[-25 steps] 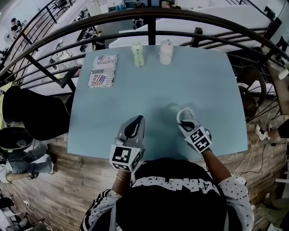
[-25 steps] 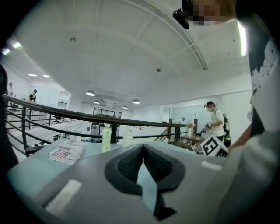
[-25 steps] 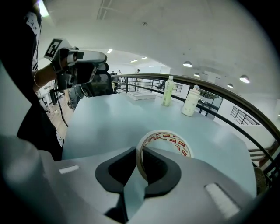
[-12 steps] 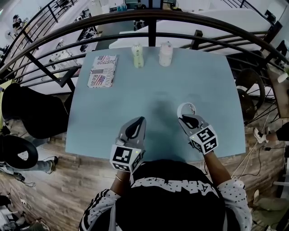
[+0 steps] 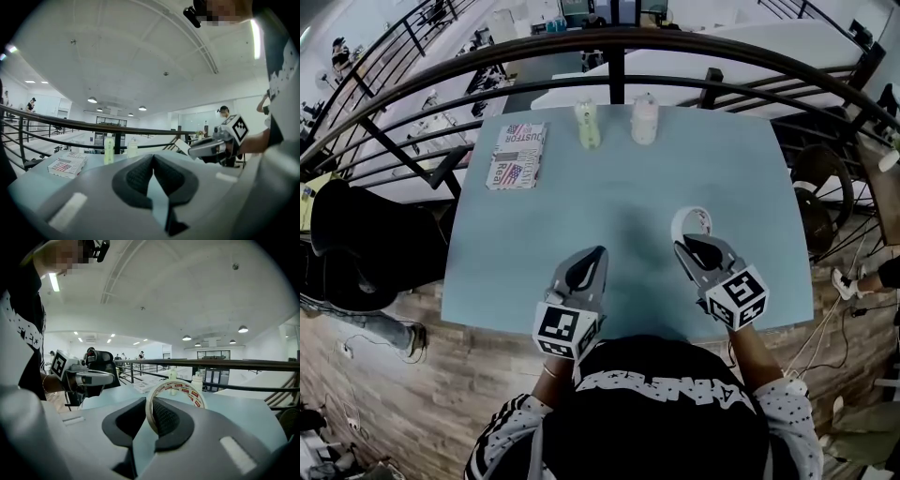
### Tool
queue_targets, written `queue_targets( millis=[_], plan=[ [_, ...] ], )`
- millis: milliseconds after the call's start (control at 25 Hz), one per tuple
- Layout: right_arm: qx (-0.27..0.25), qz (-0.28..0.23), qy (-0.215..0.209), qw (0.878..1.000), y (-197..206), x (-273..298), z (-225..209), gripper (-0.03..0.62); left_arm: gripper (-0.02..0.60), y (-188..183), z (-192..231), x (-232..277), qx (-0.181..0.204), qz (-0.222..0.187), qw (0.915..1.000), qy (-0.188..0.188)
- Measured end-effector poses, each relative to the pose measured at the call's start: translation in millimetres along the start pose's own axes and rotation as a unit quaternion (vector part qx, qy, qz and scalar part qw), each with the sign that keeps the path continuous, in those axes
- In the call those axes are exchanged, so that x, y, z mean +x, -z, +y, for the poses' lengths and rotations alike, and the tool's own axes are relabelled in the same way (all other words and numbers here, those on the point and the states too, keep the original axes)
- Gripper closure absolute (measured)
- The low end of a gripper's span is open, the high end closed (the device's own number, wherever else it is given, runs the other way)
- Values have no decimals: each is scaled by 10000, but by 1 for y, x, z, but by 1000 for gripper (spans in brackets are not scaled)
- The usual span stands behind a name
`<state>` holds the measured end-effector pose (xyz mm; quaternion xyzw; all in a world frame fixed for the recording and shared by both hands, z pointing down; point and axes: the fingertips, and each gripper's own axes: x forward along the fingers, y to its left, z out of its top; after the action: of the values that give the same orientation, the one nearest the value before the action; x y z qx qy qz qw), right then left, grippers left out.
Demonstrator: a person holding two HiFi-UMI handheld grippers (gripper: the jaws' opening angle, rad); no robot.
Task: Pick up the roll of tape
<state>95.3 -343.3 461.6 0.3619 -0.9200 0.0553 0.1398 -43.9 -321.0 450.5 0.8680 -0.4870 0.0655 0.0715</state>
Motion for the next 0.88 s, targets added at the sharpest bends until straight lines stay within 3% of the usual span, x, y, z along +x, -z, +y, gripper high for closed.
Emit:
queue_targets(
  millis=[320,880],
  plan=[
    [9,-371,-65,9993,-26,-6,7,543,581,-1,-2,3,58,9,10000,59],
    [96,-441,-28,9990,-27,-14,3,543,581,-9,-8,7,134,-142,9998,73]
  ],
)
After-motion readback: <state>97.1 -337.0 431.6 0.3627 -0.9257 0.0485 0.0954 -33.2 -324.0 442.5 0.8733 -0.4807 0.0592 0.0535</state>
